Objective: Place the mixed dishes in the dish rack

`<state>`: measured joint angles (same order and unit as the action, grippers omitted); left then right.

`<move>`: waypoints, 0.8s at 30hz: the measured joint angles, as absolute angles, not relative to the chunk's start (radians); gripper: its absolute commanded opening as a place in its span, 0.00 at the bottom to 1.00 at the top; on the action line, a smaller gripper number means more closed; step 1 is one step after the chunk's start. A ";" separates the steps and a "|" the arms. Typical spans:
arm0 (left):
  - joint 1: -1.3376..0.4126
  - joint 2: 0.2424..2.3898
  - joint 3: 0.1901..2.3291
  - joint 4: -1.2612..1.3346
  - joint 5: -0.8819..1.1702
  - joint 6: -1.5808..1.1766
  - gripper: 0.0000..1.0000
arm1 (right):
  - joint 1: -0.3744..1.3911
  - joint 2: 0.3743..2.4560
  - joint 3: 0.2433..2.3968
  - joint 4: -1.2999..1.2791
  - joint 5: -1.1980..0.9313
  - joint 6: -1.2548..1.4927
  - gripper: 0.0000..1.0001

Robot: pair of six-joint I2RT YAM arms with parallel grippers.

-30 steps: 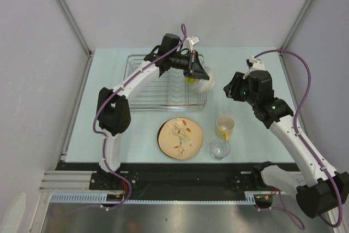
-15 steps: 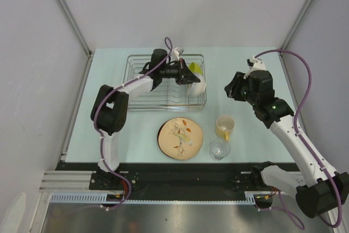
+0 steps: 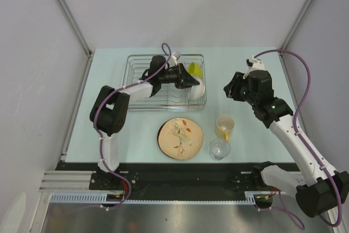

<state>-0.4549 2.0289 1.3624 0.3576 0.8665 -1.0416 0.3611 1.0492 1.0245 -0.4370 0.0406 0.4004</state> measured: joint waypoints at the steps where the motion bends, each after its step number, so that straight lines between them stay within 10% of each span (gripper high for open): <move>1: -0.455 2.029 1.355 0.373 0.867 -1.052 0.30 | 0.363 1.049 1.024 -0.437 0.040 0.401 0.43; 7: -0.455 2.029 1.331 0.404 0.862 -1.074 0.41 | 0.365 1.049 1.024 -0.437 0.040 0.408 0.43; 15: -0.455 2.028 1.351 0.369 0.874 -1.053 0.86 | 0.365 1.049 1.024 -0.436 0.040 0.412 0.43; 24: -0.448 1.945 1.450 0.069 0.911 -0.855 0.87 | 0.365 1.060 1.024 -0.430 0.040 0.416 0.43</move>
<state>-0.4484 1.9446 1.4502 0.0689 0.9108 -0.8551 0.3649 1.0603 1.0245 -0.4297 0.0402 0.4156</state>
